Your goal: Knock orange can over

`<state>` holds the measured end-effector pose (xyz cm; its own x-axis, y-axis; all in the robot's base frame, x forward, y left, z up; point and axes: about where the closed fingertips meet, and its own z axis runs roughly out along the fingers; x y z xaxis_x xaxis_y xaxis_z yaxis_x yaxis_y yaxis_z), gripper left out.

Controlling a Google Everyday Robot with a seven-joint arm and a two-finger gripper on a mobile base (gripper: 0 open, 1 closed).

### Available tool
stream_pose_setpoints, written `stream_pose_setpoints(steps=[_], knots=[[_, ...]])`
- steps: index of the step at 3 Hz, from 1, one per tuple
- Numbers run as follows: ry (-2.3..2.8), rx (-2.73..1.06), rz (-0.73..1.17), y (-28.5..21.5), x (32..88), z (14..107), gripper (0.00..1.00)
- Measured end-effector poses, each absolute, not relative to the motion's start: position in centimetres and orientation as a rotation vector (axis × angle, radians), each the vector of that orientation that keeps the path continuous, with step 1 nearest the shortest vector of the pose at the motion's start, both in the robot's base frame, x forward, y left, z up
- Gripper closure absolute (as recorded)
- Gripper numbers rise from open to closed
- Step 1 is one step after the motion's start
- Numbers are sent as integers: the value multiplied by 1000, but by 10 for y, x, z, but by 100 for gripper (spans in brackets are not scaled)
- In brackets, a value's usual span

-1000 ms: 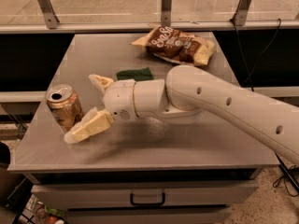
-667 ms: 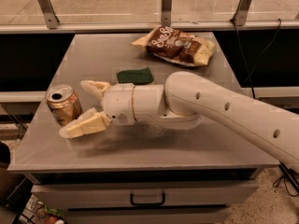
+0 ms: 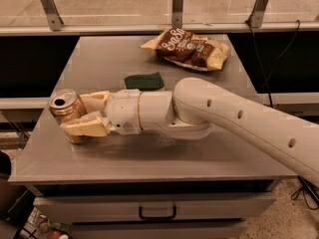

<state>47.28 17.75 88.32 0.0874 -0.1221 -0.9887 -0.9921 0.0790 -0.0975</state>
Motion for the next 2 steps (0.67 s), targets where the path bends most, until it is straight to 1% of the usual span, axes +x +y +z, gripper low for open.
stream_pose_setpoints(steps=[1, 2], knots=[[1261, -1278, 1021, 179, 471, 884, 88], [1259, -1281, 1022, 181, 470, 885, 100]])
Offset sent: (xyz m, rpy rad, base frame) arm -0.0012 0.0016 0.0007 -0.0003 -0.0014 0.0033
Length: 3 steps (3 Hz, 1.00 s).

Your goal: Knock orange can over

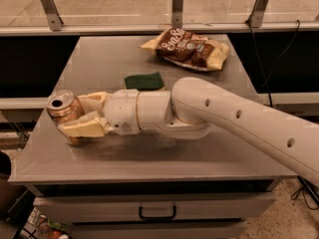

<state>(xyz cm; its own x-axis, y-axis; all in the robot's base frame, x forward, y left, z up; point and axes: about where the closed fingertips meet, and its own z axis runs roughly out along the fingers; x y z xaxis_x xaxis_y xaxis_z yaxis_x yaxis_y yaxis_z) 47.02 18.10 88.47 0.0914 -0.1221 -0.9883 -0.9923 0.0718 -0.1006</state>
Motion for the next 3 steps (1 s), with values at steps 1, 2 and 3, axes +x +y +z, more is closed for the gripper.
stream_pose_setpoints(steps=[1, 2, 3], knots=[[1259, -1281, 1022, 181, 470, 885, 100], [1296, -1284, 1003, 172, 472, 889, 100], [1382, -1286, 928, 152, 475, 898, 100]])
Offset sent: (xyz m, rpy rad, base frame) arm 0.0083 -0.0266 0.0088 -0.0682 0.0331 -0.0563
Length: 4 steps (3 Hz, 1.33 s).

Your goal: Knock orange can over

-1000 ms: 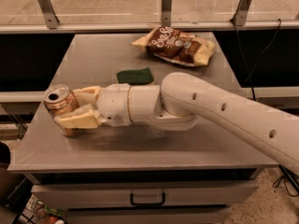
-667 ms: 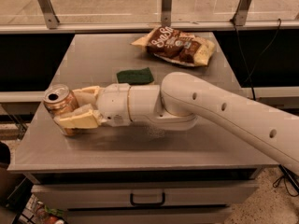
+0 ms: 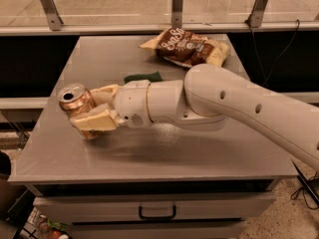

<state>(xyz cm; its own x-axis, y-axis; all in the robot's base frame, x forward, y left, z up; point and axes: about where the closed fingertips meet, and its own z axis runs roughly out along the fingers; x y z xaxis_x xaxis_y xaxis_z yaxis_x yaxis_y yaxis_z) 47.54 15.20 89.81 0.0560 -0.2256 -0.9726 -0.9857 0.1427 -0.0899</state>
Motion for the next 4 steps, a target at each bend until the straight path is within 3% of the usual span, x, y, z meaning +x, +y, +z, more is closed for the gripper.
stream_pose_setpoints(steps=[4], knots=[[1735, -1470, 557, 129, 478, 916, 100]])
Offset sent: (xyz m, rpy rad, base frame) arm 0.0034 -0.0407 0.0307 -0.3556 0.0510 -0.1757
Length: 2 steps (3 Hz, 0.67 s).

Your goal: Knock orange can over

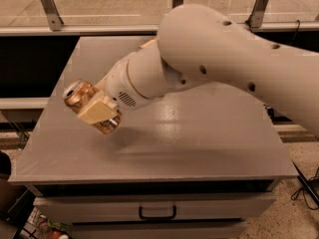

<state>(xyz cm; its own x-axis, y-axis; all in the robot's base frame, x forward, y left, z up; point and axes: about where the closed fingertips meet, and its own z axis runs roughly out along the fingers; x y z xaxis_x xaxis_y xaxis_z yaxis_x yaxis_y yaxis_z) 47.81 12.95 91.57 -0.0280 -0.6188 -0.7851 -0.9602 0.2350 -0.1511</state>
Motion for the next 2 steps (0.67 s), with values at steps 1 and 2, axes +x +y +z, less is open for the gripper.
stream_pose_setpoints(steps=[1, 2], knots=[[1835, -1505, 496, 131, 475, 905, 100], [1936, -1530, 444, 132, 471, 892, 100]])
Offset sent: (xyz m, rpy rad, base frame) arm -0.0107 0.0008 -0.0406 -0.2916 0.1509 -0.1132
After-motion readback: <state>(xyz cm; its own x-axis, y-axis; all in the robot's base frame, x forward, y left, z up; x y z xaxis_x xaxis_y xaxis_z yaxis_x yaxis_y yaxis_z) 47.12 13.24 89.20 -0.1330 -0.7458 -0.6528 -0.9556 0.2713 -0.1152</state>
